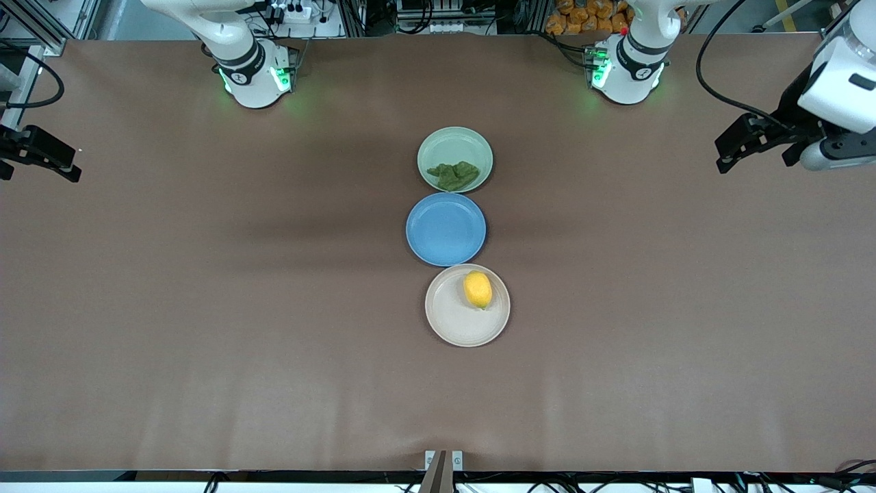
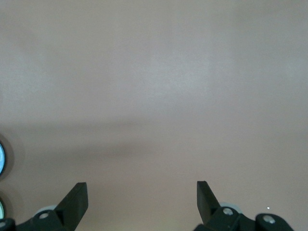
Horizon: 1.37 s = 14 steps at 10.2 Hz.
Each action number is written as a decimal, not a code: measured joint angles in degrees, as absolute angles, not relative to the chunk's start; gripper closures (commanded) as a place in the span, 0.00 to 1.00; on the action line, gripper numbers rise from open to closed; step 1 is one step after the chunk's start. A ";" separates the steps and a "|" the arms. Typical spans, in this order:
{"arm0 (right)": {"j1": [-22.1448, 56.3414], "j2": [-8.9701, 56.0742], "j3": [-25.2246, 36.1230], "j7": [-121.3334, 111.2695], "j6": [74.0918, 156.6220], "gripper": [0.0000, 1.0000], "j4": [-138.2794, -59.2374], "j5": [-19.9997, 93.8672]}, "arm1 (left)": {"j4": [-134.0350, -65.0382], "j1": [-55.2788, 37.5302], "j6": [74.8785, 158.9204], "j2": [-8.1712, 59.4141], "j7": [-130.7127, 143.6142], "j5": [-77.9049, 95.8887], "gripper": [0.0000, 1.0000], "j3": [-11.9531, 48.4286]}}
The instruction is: Place lemon and lettuce in plates
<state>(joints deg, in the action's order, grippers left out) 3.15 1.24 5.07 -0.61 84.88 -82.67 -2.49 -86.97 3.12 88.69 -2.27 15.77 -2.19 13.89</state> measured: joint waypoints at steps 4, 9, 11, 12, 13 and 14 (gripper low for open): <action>3.27 1.15 5.07 -0.61 84.88 0.00 -82.66 -2.49 | -87.02 3.14 88.73 -2.49 14.69 -1.91 0.00 13.95; 3.28 0.67 5.08 -0.61 84.87 0.00 -82.64 -2.49 | -88.50 4.21 91.51 -2.10 14.66 -1.34 0.00 13.89; 3.30 0.44 5.08 -0.61 84.86 0.00 -82.64 -2.49 | -89.36 4.35 92.59 -1.92 12.01 -1.00 0.00 13.90; 3.32 0.40 5.08 -0.61 84.86 0.00 -82.64 -2.48 | -89.39 5.00 92.72 -1.89 9.24 -0.46 0.00 13.87; 3.34 0.39 5.09 -0.61 84.86 0.00 -82.64 -2.48 | -89.39 6.09 92.72 -1.85 7.33 0.52 0.00 13.83; 3.35 0.39 5.09 -0.61 84.86 0.00 -82.64 -2.48 | -89.39 6.93 92.72 -1.82 6.25 1.48 0.00 13.72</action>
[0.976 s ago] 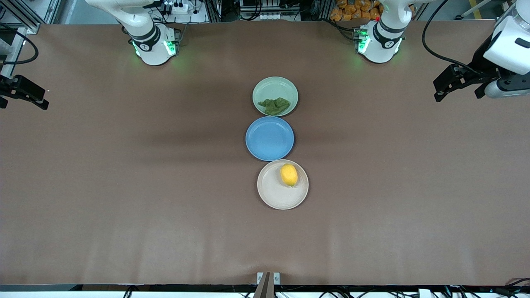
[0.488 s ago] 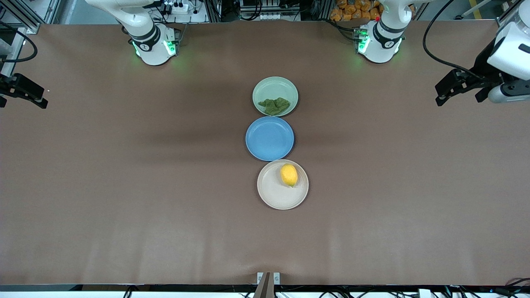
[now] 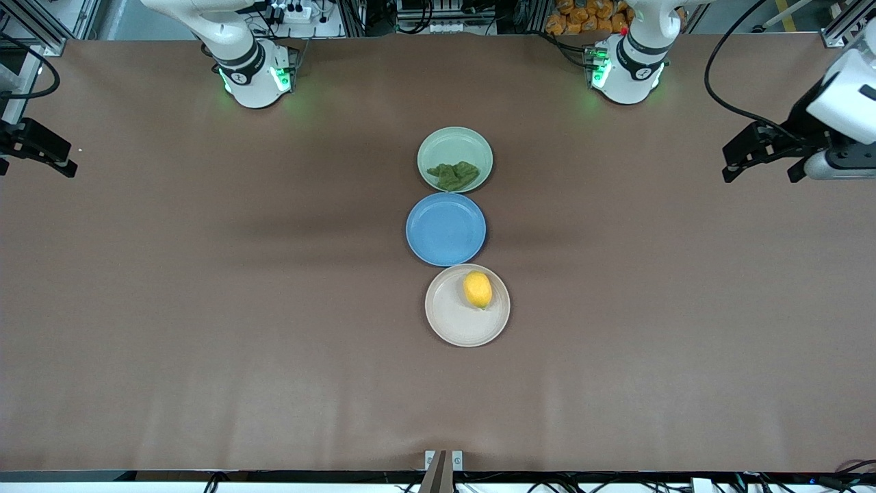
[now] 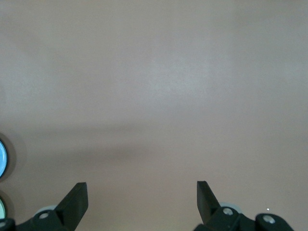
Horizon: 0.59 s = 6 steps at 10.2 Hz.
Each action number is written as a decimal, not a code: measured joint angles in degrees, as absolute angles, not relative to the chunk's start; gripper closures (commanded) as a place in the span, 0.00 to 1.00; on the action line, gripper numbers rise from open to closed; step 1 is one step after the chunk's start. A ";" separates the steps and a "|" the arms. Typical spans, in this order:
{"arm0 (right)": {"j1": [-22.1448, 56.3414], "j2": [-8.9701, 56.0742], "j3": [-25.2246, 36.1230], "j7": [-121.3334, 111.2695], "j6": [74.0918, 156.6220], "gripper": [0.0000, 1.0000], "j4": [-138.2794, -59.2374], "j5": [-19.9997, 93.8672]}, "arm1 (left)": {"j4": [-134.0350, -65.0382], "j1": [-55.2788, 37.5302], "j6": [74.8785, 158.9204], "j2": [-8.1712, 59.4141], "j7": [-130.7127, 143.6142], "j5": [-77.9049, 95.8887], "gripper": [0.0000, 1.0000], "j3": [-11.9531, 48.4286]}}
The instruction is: Place lemon and lettuce in plates
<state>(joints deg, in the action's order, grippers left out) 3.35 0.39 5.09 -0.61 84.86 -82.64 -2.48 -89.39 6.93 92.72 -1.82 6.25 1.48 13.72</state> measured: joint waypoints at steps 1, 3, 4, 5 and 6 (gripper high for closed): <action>3.35 0.39 5.09 -0.61 84.86 0.00 -82.64 -2.49 | -89.39 7.22 92.72 -1.79 5.61 1.82 0.00 13.71; 3.37 0.39 5.09 -0.61 84.85 0.00 -82.64 -2.49 | -89.38 7.18 92.71 -1.78 3.74 1.87 0.00 13.89; 3.37 0.39 5.10 -0.61 84.85 0.00 -82.64 -2.48 | -89.38 7.18 92.71 -1.78 3.42 1.87 0.00 13.90; 3.37 0.39 5.10 -0.61 84.85 0.00 -82.64 -2.48 | -89.38 7.18 92.71 -1.78 3.41 1.87 0.00 13.91; 3.39 0.39 5.10 -0.61 84.84 0.00 -82.64 -2.49 | -89.37 7.18 92.72 -1.78 3.40 1.87 0.00 13.93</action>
